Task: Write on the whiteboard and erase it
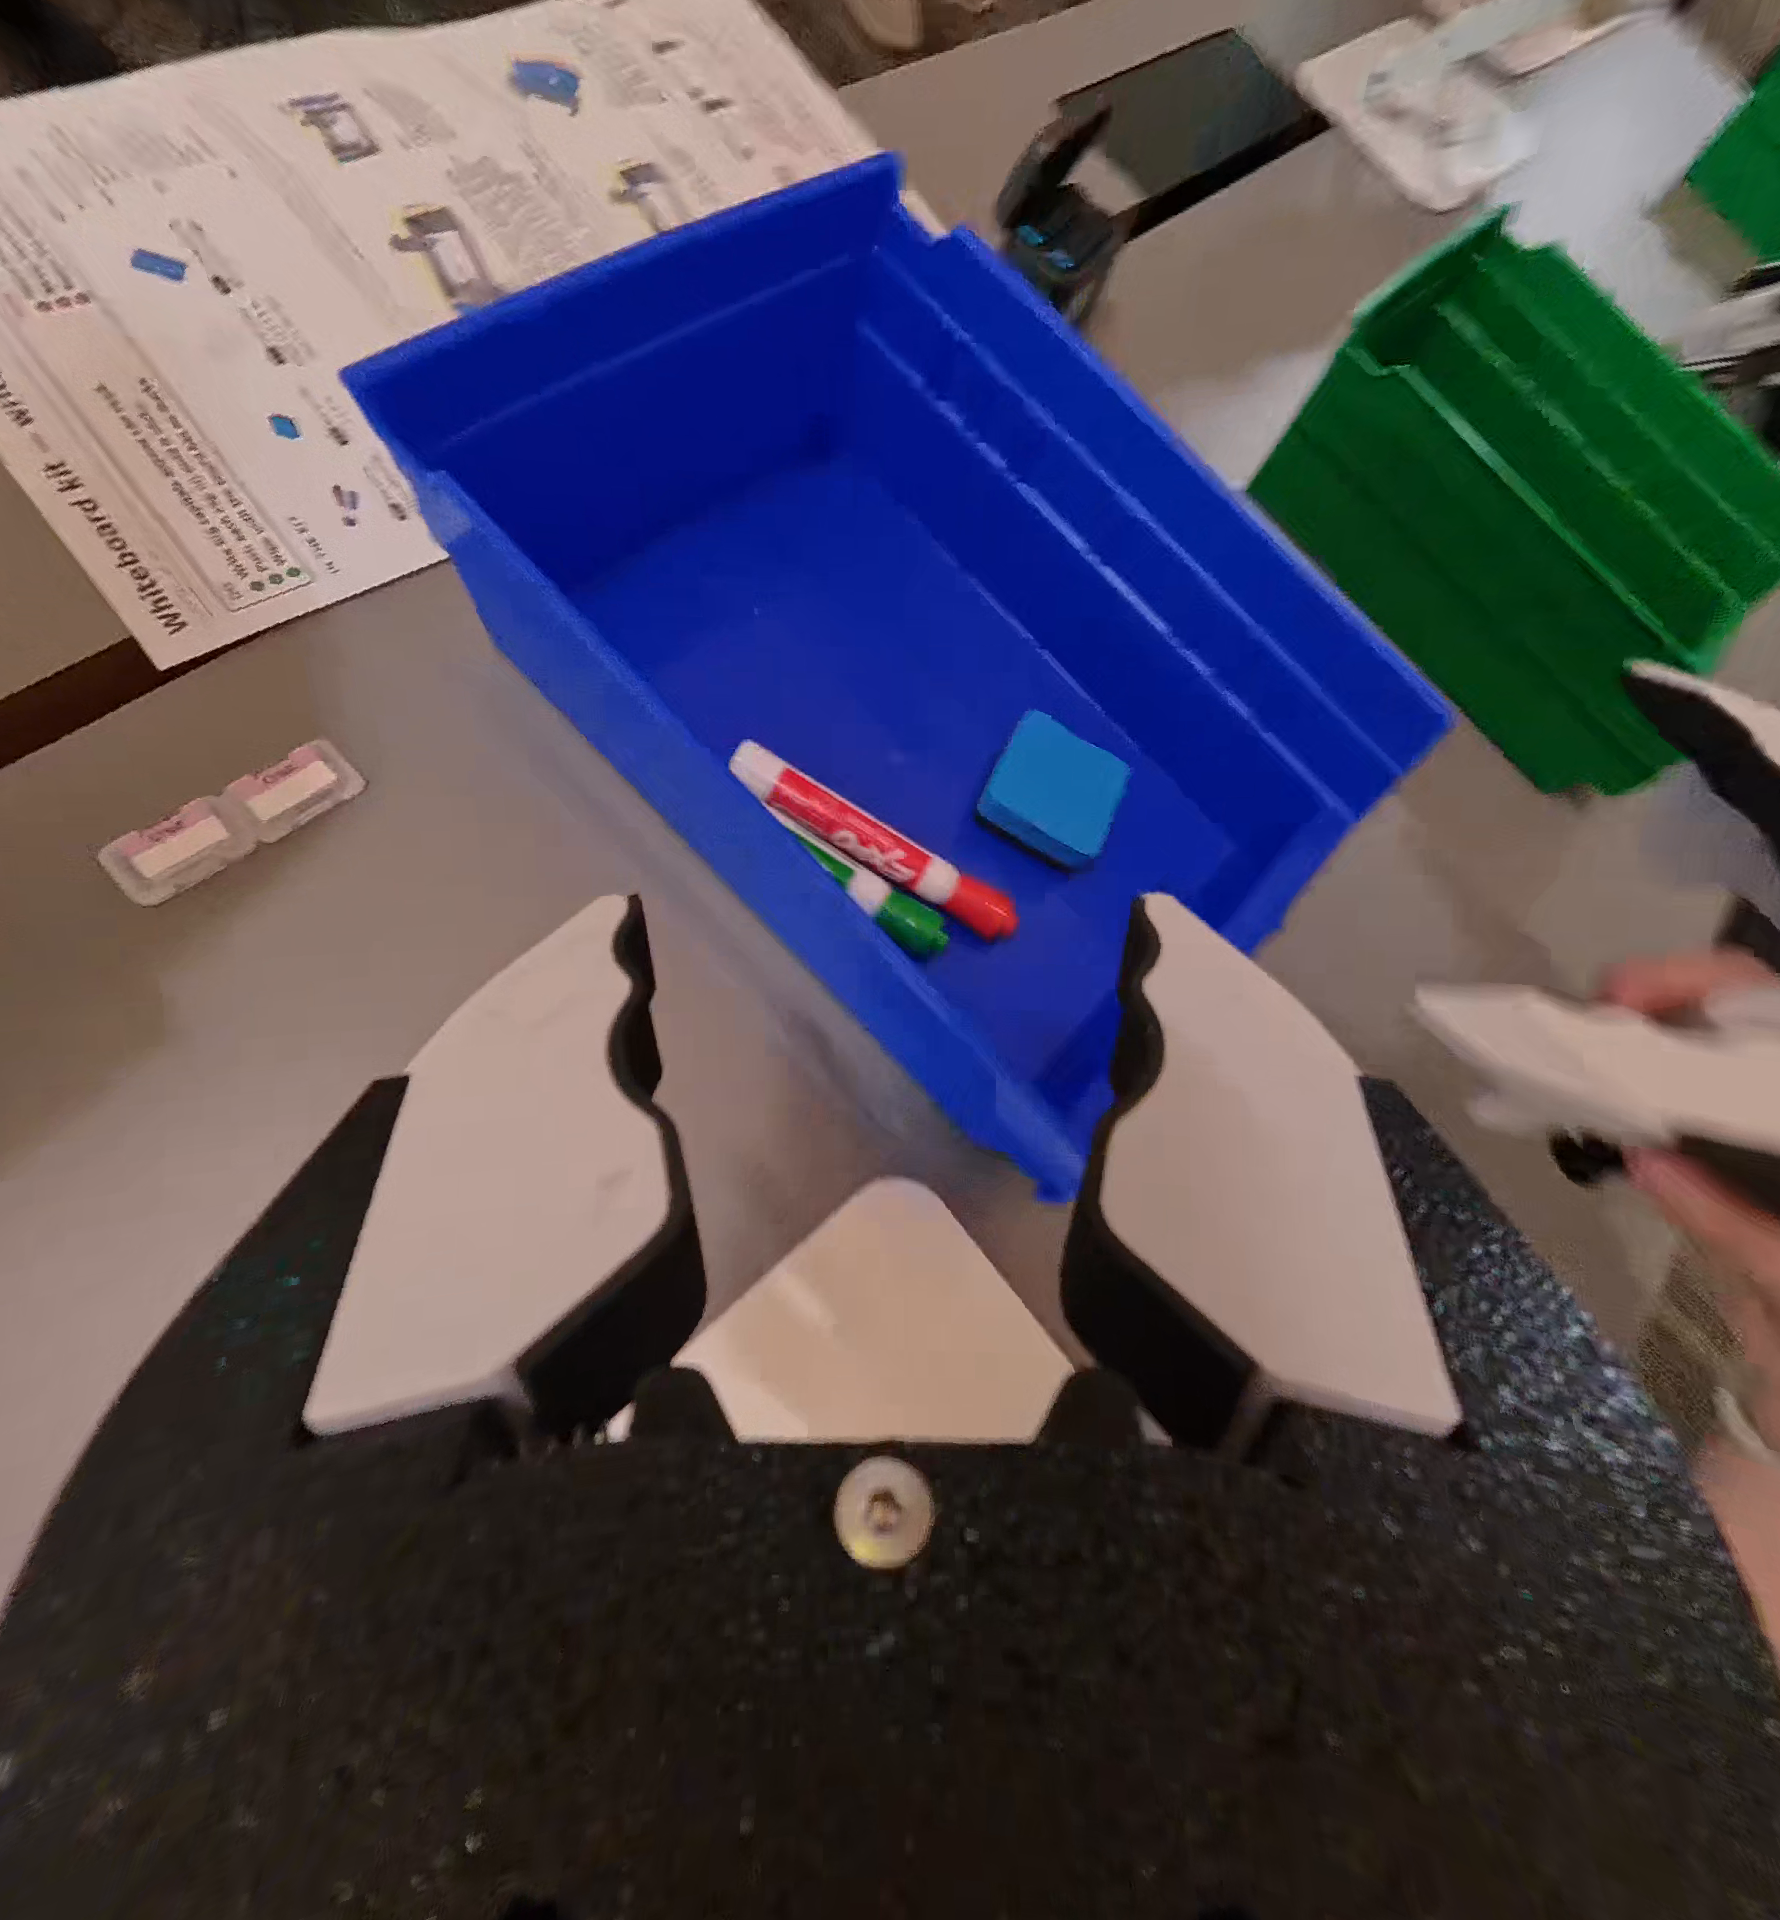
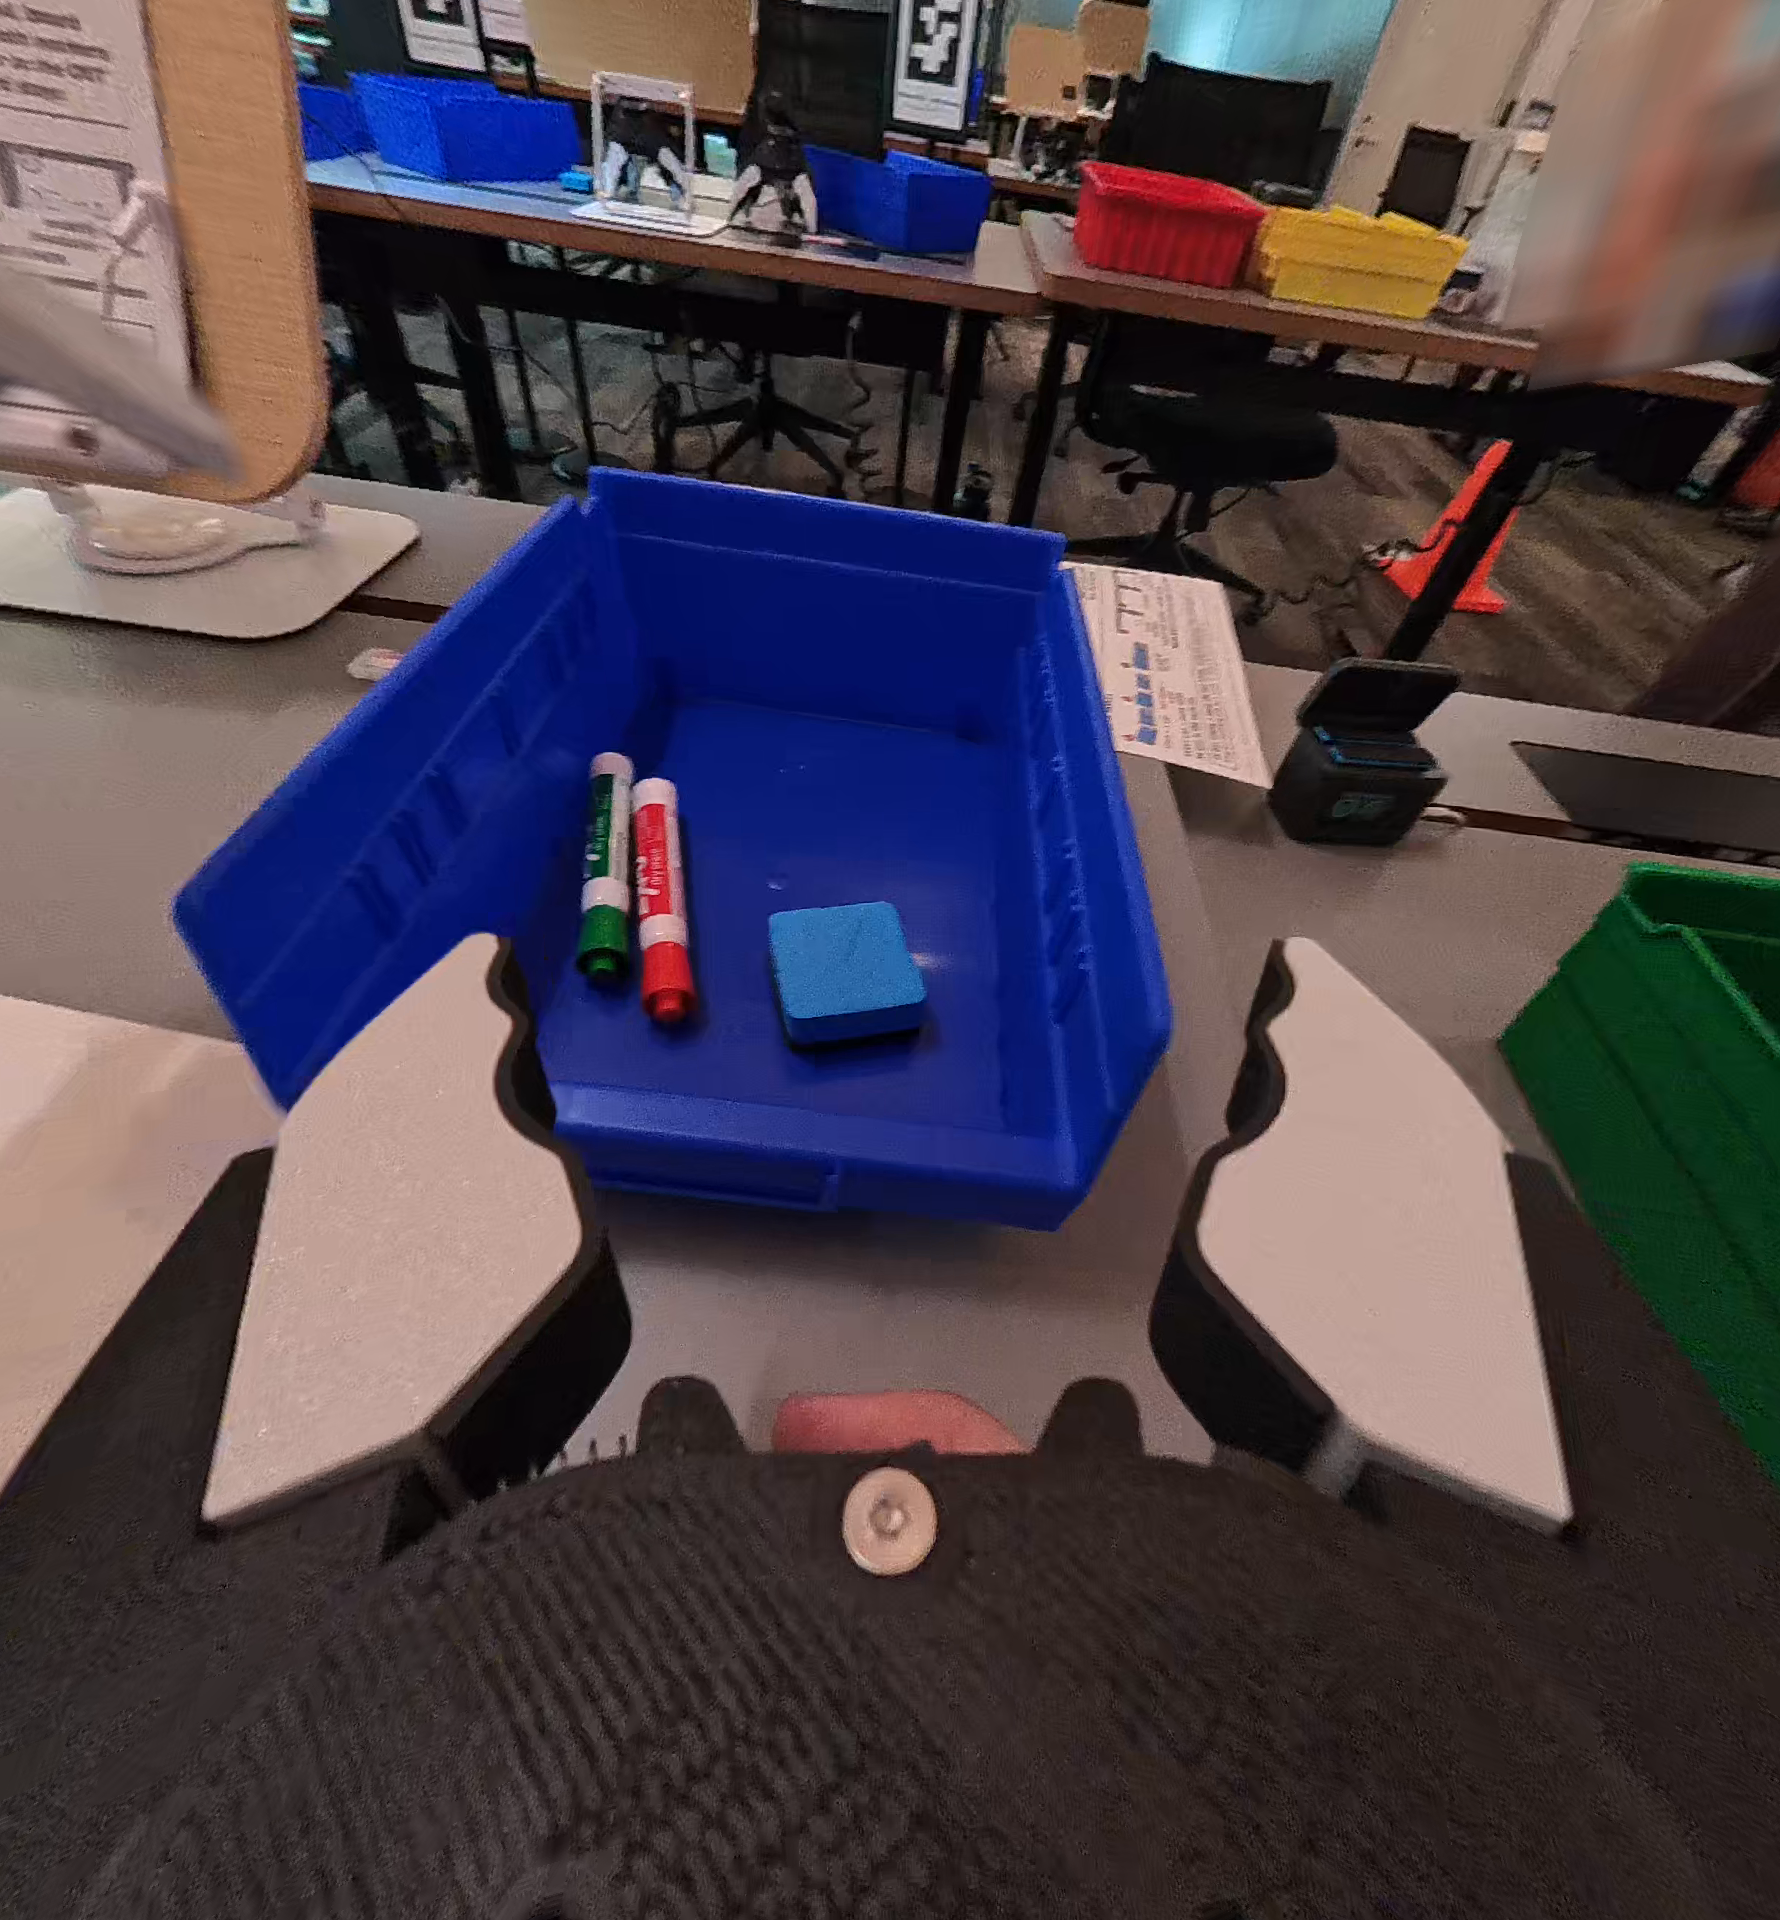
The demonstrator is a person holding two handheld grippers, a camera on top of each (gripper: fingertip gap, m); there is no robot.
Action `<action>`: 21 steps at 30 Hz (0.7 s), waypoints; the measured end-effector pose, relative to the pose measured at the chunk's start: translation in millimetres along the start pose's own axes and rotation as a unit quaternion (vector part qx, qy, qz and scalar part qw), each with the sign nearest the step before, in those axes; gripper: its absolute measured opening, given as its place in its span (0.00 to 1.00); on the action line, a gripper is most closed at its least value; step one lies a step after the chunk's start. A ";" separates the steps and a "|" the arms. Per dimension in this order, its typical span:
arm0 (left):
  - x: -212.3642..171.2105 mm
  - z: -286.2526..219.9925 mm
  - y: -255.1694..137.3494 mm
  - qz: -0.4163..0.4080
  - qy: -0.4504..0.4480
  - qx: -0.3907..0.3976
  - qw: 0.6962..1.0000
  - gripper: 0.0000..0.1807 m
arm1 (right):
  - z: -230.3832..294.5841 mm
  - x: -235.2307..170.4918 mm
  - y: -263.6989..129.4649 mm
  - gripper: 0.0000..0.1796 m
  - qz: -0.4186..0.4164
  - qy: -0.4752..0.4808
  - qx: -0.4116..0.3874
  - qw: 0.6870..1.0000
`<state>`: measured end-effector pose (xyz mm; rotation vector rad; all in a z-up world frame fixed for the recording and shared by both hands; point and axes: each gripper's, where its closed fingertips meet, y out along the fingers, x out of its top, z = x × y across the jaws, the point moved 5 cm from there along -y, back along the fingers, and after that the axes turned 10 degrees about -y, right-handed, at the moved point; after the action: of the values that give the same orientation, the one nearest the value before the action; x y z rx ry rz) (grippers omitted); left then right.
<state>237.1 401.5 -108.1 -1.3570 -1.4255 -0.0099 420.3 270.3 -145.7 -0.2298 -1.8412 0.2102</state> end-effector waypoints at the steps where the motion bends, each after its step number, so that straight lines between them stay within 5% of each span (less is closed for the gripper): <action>1: 6.3 4.6 13.5 0.012 -0.006 0.029 0.999 0.47 | 3.8 -0.2 0.2 0.72 0.001 0.003 0.012 1.000; 4: 16.7 25.0 48.8 0.059 -0.037 0.107 0.992 0.46 | 8.4 -2.7 1.5 0.72 0.017 -0.012 0.013 1.000; 15: -4.3 62.3 122.2 0.203 -0.105 0.164 0.960 0.50 | 15.3 2.7 -6.0 0.69 0.015 0.000 0.042 0.999; 17: -13.4 55.8 131.4 0.241 -0.106 0.139 0.955 0.32 | 12.8 3.9 -10.3 0.67 0.016 0.011 0.044 0.999; 21: -16.2 53.9 133.5 0.261 -0.125 0.162 0.944 0.16 | 1.4 11.1 -22.5 0.66 -0.003 0.026 0.029 0.999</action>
<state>290.1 470.4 -224.1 -1.4490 -1.1616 0.7356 414.8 251.5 -129.9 -0.1874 -1.7805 0.2508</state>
